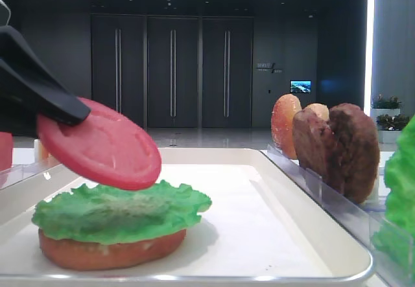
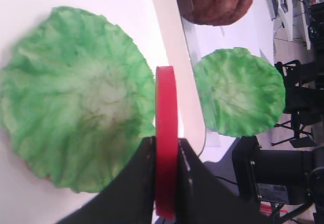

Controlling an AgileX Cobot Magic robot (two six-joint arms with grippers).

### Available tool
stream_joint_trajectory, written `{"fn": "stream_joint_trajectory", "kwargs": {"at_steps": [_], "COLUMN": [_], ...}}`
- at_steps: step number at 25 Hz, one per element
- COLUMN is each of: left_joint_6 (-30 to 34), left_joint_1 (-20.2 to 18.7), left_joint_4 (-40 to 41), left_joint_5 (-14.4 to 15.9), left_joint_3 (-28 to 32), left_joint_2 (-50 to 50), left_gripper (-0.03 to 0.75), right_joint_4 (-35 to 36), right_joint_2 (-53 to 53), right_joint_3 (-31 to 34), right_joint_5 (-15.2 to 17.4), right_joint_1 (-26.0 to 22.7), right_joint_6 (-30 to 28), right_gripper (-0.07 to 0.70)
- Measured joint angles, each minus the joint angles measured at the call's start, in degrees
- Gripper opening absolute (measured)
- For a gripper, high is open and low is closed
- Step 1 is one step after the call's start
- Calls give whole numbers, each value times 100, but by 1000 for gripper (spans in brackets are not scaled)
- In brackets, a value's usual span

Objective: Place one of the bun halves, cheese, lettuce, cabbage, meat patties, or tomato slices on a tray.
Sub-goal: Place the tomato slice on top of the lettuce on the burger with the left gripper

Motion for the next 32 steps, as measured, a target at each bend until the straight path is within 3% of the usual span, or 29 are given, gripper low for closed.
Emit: {"fn": "stream_joint_trajectory", "kwargs": {"at_steps": [7,23,32], "left_joint_6": [76,289,318], "left_joint_1": [17,17,17], "left_joint_4": [0,-6,-6], "left_joint_5": [-64,293,306], "left_joint_3": [-36,-242,-246], "left_joint_2": [0,595,634], "left_gripper": [58,58,72], "right_joint_4": [0,0,0], "right_joint_2": [0,0,0], "right_joint_3": [0,0,0], "right_joint_5": [0,0,0], "right_joint_1": [0,0,0], "right_joint_6": [0,0,0], "right_gripper": [266,266,266]}}
